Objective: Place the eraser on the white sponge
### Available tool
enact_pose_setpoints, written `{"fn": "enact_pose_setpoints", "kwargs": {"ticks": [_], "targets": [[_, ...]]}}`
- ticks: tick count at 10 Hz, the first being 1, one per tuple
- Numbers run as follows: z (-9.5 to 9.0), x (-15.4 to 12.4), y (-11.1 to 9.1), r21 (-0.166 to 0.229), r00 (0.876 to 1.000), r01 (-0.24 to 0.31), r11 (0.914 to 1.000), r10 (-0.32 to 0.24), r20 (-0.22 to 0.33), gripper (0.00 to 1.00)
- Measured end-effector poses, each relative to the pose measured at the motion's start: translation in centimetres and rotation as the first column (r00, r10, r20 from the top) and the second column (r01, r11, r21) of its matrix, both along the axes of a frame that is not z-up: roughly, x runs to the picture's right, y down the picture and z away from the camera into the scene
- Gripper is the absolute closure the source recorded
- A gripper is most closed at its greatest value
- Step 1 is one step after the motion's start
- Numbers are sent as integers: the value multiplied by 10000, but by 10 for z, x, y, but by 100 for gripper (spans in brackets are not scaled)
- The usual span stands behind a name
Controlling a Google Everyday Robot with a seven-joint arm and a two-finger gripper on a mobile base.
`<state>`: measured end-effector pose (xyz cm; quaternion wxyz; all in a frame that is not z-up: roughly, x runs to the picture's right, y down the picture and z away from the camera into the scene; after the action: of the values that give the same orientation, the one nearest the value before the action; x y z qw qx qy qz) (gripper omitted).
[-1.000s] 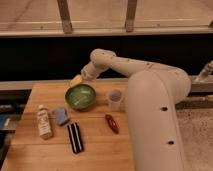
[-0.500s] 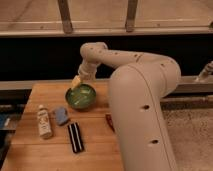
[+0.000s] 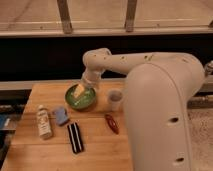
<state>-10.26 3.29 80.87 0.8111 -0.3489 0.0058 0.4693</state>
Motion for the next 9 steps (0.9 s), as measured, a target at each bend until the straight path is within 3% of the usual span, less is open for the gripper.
{"fn": "enact_pose_setpoints", "kwargs": {"ticks": [4,6,9], "targets": [[-11,-22,46,-370,9979,186,9991,-162,625,20],[-16,-31,67,-580,9969,491,9971,-453,645,20],[-26,-39,106,-1247,9917,935,9878,-813,992,20]]}}
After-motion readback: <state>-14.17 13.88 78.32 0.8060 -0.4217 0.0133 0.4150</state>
